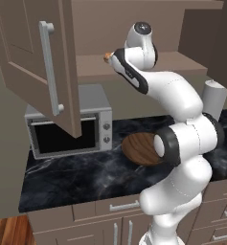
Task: Open the cabinet. Pick the orange and tangerine from the cabinet and place them into the bowl. Then close the cabinet.
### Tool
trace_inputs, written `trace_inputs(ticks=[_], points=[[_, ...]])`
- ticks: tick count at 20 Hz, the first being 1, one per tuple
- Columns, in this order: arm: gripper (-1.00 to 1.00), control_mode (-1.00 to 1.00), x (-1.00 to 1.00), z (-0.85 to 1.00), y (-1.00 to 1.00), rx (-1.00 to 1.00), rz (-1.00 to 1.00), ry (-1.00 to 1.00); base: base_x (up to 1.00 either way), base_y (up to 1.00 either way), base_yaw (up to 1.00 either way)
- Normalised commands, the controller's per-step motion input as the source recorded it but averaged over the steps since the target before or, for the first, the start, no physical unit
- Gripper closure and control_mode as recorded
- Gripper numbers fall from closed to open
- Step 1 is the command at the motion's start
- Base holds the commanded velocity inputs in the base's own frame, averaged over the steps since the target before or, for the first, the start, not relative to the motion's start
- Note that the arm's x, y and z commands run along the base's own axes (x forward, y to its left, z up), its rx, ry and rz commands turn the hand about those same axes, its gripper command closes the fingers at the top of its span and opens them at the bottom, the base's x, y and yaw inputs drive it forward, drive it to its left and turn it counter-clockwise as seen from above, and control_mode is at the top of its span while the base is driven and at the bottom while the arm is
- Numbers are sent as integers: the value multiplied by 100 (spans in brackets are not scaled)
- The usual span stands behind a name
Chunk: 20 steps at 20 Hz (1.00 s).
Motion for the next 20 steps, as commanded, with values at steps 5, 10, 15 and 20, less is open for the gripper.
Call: trace_inputs(ticks=[5, 10, 15, 20], points=[[100, -100, -23, -6, -2, 0, -1, -6, 0, 0, 0], [100, -100, -66, 0, -8, 0, -2, -13, 0, 0, 0], [100, -100, -81, 0, -14, 0, -4, -4, 0, 0, 0], [100, -100, -85, 12, -24, 1, -5, 5, 0, 0, 0]])
